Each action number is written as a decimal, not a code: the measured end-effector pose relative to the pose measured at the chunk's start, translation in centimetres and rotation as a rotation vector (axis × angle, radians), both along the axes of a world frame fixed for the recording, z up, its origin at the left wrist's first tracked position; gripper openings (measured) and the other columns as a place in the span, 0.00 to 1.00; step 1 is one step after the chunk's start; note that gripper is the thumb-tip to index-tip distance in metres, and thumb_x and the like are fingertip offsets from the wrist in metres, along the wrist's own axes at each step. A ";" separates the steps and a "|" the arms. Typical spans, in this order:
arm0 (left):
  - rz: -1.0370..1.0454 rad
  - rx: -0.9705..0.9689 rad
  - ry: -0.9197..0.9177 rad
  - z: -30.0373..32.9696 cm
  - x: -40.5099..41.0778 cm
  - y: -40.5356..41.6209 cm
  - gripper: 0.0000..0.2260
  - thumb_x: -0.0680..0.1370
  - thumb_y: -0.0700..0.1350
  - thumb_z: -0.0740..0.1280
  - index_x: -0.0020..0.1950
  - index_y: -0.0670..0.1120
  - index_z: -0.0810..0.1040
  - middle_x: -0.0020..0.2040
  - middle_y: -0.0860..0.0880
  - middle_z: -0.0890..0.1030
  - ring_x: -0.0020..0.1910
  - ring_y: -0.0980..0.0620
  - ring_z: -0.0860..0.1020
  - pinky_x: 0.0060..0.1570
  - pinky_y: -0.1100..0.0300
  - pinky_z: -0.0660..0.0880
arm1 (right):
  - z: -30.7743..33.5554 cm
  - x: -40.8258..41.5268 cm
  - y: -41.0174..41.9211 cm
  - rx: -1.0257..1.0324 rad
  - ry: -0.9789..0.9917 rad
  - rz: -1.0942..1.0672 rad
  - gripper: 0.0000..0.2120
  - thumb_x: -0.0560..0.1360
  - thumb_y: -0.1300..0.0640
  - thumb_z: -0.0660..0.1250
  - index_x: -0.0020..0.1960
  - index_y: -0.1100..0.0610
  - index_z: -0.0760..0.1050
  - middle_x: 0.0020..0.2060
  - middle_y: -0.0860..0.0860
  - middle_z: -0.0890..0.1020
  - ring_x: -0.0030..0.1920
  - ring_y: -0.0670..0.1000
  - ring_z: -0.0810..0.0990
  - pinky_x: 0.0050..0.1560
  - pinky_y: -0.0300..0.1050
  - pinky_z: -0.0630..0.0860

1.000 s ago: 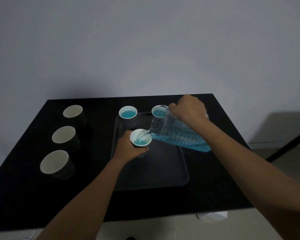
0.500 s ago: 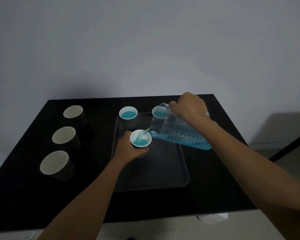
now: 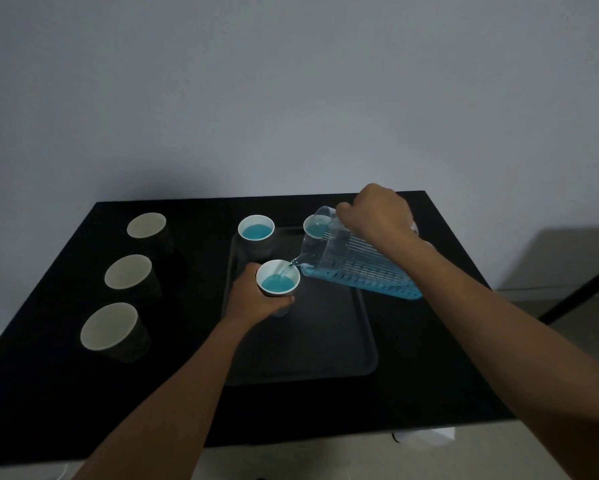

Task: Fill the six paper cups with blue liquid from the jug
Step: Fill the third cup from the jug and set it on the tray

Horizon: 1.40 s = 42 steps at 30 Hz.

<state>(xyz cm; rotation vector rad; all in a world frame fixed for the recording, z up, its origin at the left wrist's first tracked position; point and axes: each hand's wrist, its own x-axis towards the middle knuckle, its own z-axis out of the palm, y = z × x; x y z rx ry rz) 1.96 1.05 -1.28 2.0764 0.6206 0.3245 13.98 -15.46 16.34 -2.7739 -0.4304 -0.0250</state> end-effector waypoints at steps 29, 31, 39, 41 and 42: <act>0.073 -0.024 -0.026 0.6 -1.1 0.9 0.30 0.59 0.48 0.82 0.55 0.51 0.72 0.51 0.54 0.78 0.50 0.54 0.78 0.49 0.61 0.73 | -0.9 -0.2 0.2 0.215 0.092 -0.042 0.18 0.74 0.49 0.63 0.28 0.55 0.67 0.23 0.48 0.69 0.23 0.48 0.66 0.27 0.39 0.62; 0.086 -0.009 -0.032 0.7 -1.0 1.3 0.30 0.60 0.48 0.82 0.56 0.50 0.71 0.52 0.53 0.78 0.51 0.54 0.78 0.49 0.61 0.73 | -1.5 0.0 -0.1 0.273 0.140 -0.059 0.19 0.74 0.49 0.64 0.28 0.55 0.67 0.23 0.47 0.68 0.23 0.47 0.64 0.27 0.38 0.62; 0.144 0.043 0.016 0.3 -0.4 2.9 0.34 0.60 0.48 0.82 0.61 0.44 0.70 0.57 0.47 0.78 0.54 0.50 0.77 0.50 0.59 0.73 | -4.2 0.3 -2.3 0.753 0.339 -0.236 0.18 0.71 0.55 0.66 0.25 0.54 0.66 0.18 0.45 0.66 0.23 0.48 0.64 0.31 0.42 0.64; 0.164 0.040 0.032 -0.1 -0.2 3.2 0.35 0.60 0.48 0.82 0.62 0.44 0.69 0.58 0.46 0.78 0.55 0.50 0.77 0.51 0.58 0.74 | -4.7 0.2 -2.6 0.846 0.397 -0.266 0.17 0.72 0.57 0.65 0.26 0.55 0.66 0.20 0.47 0.66 0.24 0.47 0.64 0.31 0.41 0.65; 0.174 0.039 0.039 -0.2 0.0 3.3 0.35 0.61 0.48 0.81 0.62 0.44 0.69 0.59 0.46 0.77 0.55 0.49 0.77 0.52 0.58 0.74 | -5.0 0.1 -2.7 0.891 0.417 -0.270 0.17 0.73 0.59 0.65 0.27 0.55 0.66 0.22 0.48 0.67 0.24 0.47 0.64 0.31 0.41 0.66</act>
